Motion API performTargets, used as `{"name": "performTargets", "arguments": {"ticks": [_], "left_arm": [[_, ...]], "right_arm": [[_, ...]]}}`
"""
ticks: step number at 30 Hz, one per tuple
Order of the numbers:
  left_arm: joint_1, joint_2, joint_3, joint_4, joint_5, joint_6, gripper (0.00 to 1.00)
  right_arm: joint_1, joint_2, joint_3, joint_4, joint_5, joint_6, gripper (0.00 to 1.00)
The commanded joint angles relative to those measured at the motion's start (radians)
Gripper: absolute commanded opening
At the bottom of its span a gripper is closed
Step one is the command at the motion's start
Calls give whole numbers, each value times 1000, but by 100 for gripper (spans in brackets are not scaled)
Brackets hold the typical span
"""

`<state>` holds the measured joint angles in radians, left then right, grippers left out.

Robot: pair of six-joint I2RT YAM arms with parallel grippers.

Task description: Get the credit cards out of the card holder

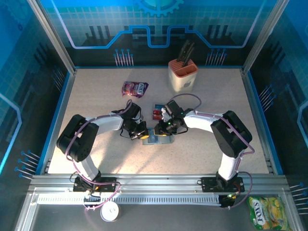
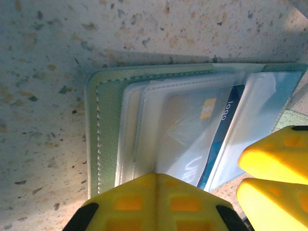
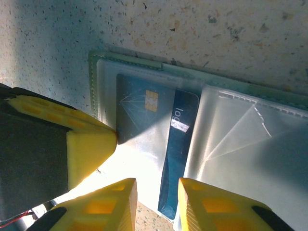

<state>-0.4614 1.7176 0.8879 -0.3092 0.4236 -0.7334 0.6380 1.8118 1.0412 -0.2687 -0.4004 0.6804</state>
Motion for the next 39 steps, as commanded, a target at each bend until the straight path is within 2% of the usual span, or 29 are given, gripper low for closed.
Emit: {"name": "performTargets", "arguments": {"ticks": [1, 39], "left_arm": [[-7, 10, 11, -32, -8, 7, 0], [-6, 37, 5, -95, -74, 58, 0]], "right_arm": [[-13, 1, -8, 4, -15, 16, 30], [-26, 78, -27, 75, -82, 54, 30]]}}
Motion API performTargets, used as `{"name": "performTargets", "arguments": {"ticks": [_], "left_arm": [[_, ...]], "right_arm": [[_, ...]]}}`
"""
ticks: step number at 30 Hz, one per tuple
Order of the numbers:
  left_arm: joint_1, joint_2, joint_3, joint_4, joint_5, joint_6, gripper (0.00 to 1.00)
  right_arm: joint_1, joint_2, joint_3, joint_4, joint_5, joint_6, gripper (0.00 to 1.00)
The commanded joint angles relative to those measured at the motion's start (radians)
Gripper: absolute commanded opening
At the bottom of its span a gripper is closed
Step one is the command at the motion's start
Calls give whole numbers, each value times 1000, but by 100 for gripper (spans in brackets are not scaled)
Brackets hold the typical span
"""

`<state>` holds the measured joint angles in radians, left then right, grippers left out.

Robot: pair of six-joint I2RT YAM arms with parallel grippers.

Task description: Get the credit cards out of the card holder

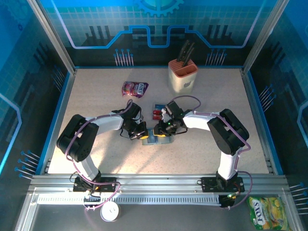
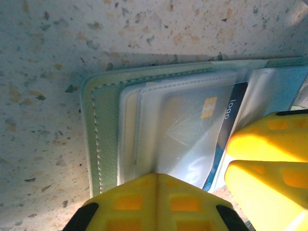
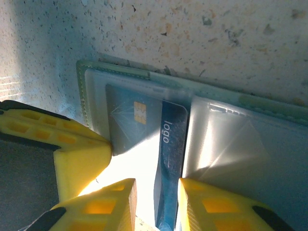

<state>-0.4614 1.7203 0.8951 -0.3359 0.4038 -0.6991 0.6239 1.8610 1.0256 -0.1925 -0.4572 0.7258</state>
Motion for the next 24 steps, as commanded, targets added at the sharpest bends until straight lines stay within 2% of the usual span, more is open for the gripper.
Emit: {"name": "performTargets", "arguments": {"ticks": [1, 24], "left_arm": [[-6, 36, -1, -66, -53, 24, 0], [-3, 44, -10, -69, -64, 30, 0]], "right_arm": [[-12, 32, -12, 6, -31, 12, 30], [-9, 29, 5, -79, 57, 6, 33]]}}
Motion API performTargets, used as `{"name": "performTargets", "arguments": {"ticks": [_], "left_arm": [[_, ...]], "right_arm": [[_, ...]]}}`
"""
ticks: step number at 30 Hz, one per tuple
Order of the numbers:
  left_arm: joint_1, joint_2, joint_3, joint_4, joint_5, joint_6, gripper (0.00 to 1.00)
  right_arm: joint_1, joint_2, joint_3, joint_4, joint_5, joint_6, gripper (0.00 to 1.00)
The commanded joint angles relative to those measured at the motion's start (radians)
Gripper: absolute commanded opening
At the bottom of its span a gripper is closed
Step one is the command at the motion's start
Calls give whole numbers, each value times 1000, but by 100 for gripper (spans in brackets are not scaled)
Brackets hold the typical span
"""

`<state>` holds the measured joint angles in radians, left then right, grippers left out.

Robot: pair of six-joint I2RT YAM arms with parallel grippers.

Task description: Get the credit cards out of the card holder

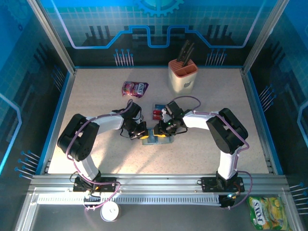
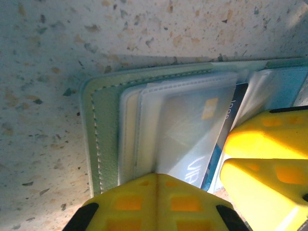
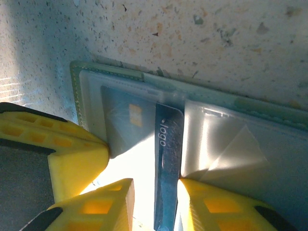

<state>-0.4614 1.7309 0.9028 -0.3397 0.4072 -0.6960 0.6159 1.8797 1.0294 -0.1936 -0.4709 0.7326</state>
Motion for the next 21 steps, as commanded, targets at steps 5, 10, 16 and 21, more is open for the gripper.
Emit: {"name": "performTargets", "arguments": {"ticks": [5, 10, 16, 21], "left_arm": [[-3, 30, -25, -63, -70, 24, 0], [-2, 15, -43, -48, -76, 16, 0], [-2, 30, -58, -22, -65, 7, 0], [0, 30, -70, -9, -64, 3, 0]], "right_arm": [[5, 20, 10, -87, 60, -6, 32], [4, 17, 18, -112, 76, -17, 33], [1, 26, 4, -27, -19, 12, 30], [-6, 9, -26, 51, -59, 59, 27]]}}
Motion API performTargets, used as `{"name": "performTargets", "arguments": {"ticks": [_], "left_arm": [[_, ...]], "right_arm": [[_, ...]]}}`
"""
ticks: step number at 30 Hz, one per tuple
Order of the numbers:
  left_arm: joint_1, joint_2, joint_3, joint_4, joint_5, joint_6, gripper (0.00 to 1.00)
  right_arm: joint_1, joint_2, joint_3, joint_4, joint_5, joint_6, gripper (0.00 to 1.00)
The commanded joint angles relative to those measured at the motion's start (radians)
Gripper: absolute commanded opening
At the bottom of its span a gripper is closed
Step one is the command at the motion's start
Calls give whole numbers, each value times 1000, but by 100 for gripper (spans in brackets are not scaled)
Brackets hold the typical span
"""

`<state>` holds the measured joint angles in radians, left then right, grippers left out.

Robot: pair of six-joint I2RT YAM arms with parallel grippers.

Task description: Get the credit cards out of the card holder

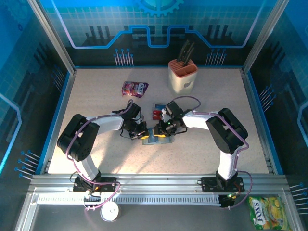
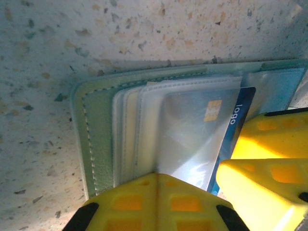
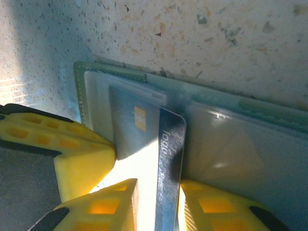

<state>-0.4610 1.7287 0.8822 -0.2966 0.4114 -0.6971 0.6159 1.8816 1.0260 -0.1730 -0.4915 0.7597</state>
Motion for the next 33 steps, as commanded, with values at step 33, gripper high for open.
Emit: {"name": "performTargets", "arguments": {"ticks": [33], "left_arm": [[10, 29, -55, -55, -66, 10, 0]], "right_arm": [[-24, -77, -72, 63, -22, 54, 11]]}}
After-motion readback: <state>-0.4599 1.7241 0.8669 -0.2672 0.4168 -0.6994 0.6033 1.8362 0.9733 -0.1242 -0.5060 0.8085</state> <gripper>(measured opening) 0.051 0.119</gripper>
